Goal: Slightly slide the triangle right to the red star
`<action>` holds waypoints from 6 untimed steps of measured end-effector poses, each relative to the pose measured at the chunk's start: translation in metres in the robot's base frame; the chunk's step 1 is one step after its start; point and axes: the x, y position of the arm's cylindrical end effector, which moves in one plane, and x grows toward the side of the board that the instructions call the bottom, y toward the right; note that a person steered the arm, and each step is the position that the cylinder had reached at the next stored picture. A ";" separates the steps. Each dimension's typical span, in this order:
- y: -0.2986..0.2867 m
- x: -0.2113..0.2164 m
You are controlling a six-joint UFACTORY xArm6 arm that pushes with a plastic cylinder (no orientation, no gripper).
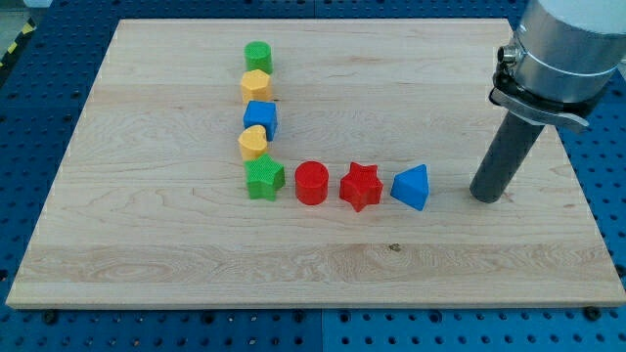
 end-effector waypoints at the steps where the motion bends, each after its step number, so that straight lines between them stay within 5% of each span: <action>1: 0.000 0.000; 4: -0.203 -0.106; 6: -0.212 -0.126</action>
